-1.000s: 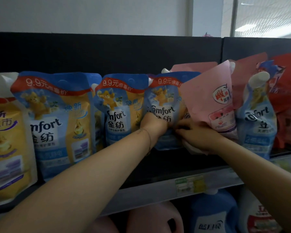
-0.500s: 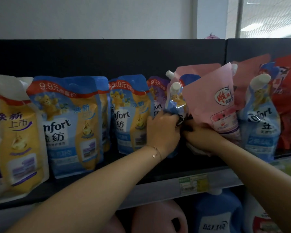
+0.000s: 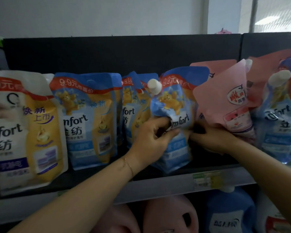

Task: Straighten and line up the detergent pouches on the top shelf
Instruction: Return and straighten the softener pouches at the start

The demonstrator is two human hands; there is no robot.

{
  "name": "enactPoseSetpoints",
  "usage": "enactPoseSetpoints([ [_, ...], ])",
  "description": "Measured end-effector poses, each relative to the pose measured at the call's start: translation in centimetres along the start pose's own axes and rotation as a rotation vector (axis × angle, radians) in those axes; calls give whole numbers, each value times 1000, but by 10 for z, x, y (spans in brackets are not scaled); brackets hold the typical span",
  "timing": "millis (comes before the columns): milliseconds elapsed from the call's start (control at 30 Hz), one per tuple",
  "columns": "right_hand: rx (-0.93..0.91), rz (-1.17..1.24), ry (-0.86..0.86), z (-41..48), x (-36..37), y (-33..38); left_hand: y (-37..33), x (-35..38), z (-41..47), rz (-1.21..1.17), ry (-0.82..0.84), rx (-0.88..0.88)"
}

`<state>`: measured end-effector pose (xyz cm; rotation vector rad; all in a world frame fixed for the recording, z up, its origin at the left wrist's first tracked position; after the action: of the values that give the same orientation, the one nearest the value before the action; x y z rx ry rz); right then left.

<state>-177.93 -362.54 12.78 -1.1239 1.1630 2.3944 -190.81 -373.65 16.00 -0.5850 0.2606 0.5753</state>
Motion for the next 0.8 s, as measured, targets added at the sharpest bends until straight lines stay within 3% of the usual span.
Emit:
enactPoseSetpoints([
  [100,-41,320,215,-8,9,13,13,-22,-12,-222,-26,-142],
  [233,-82,374,414,-18,25,31,21,-42,-26,-232,-47,-214],
  [500,-158,514,179,-17,35,51,12,-70,-41,18,-209,-160],
  [667,-182,529,91,-24,49,63,16,-73,-60,-168,-180,-252],
  [800,-276,549,168,-23,64,94,25,-82,-68,-299,-216,-275],
])
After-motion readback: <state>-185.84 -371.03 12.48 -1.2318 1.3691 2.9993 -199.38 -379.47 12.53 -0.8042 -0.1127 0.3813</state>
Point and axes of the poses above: each hand's wrist, its own z-axis towards the middle knuckle, its own x-axis out of the palm, y = z × x, the point moved 8 cm from there along z, towards the middle knuckle, and after that the axes turned 1 degree about y, right-handed, at the moved point
